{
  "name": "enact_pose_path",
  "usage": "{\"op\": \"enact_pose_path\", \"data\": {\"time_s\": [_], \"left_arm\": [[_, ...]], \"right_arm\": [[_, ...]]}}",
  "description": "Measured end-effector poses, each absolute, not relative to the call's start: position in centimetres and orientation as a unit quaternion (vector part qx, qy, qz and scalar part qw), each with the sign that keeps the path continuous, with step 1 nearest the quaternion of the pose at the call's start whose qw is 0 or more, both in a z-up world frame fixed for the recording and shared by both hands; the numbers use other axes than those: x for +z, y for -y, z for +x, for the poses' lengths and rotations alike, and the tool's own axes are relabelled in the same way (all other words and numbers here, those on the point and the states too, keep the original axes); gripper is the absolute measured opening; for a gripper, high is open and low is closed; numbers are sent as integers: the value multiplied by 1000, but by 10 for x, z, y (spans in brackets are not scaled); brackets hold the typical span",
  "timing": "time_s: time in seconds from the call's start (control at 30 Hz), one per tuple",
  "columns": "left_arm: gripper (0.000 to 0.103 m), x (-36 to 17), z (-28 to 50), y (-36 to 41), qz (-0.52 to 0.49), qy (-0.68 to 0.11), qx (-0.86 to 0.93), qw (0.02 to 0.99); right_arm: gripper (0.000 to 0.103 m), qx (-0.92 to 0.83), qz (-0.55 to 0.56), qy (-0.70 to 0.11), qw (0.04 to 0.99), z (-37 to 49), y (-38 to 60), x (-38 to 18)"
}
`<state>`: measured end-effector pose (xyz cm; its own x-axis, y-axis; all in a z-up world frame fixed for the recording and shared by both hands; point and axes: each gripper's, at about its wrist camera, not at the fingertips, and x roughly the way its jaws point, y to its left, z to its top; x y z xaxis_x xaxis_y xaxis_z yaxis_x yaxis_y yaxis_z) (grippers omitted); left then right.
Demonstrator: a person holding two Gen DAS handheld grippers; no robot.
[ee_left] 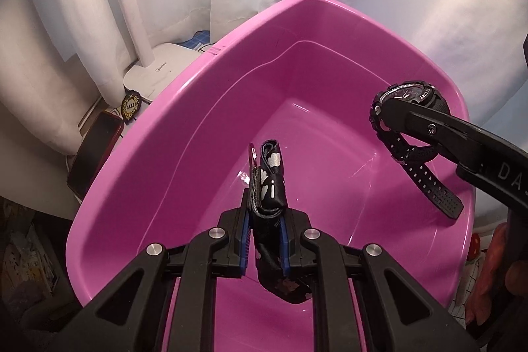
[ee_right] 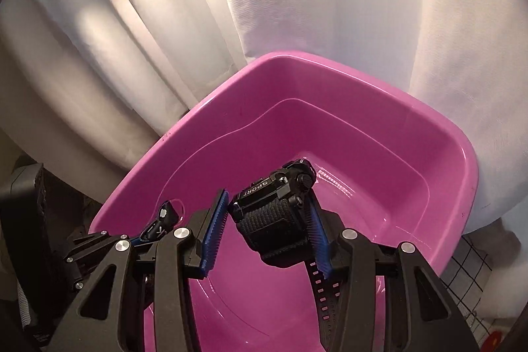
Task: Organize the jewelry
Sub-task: 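Lift both held items and carry them over the pink tub, then open the left tool to drop the lanyard while the right tool drops the watch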
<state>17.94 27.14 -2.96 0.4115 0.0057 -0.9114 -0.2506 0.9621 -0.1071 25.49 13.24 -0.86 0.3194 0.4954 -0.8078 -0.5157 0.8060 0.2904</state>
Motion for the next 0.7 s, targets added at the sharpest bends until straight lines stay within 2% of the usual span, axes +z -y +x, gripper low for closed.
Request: {"op": "enact_pose_path", "data": {"time_s": [0.23, 0.43, 0.5, 0.57, 0.63, 0.7], "left_arm": [[14, -52, 189, -278, -128, -593, 77, 791], [17, -59, 192, -278, -129, -615, 74, 774], [28, -61, 194, -281, -130, -618, 79, 771], [48, -61, 195, -281, -129, -617, 83, 772], [63, -58, 195, -283, -128, -611, 89, 776], [68, -54, 194, -284, -121, -604, 96, 782]], "right_arm": [[45, 270, -31, -577, 770, 276, -152, -41], [45, 254, -37, -599, 759, 280, -154, -53], [45, 248, -40, -602, 758, 282, -155, -53], [46, 242, -40, -602, 760, 284, -155, -52], [60, 237, -36, -601, 763, 285, -154, -50], [63, 230, -35, -602, 764, 284, -152, -46]]}}
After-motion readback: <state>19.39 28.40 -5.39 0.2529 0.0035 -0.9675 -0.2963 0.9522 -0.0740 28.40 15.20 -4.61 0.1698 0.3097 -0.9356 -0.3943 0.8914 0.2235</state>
